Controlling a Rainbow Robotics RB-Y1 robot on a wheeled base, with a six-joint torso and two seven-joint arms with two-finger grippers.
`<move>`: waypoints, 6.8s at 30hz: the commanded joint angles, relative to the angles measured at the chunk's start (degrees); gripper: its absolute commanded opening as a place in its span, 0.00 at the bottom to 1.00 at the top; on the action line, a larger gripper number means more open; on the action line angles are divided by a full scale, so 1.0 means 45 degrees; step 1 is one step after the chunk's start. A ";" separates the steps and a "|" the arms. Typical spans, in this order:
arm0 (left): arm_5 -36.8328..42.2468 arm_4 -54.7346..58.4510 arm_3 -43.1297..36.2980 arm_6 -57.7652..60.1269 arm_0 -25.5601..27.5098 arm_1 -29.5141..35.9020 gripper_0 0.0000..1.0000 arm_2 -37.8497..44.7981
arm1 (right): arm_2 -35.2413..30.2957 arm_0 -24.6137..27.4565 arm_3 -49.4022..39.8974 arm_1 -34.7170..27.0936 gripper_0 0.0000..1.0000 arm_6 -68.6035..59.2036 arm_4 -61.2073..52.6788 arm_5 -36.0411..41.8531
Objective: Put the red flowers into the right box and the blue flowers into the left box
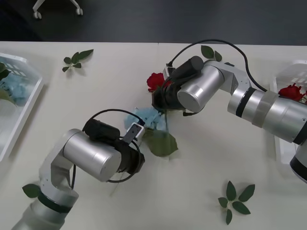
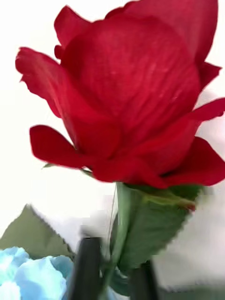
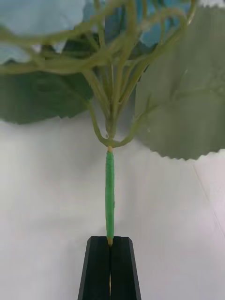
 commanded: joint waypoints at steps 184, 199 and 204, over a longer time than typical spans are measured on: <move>0.6711 1.4809 0.2284 -1.3944 -0.3697 0.3387 1.00 1.1471 | -1.7603 1.3864 -1.4024 -0.0088 1.00 2.3612 -0.6970 0.8448; 0.6711 1.4809 0.2284 -1.3944 -0.3697 0.3387 1.00 1.1471 | -1.7525 1.3747 -1.3887 -0.0029 1.00 2.3788 -0.6970 0.7901; 0.6711 1.4809 0.2284 -1.3944 -0.3697 0.3387 1.00 1.1471 | -1.7525 1.3747 -1.3887 -0.0029 1.00 2.3788 -0.6970 0.7901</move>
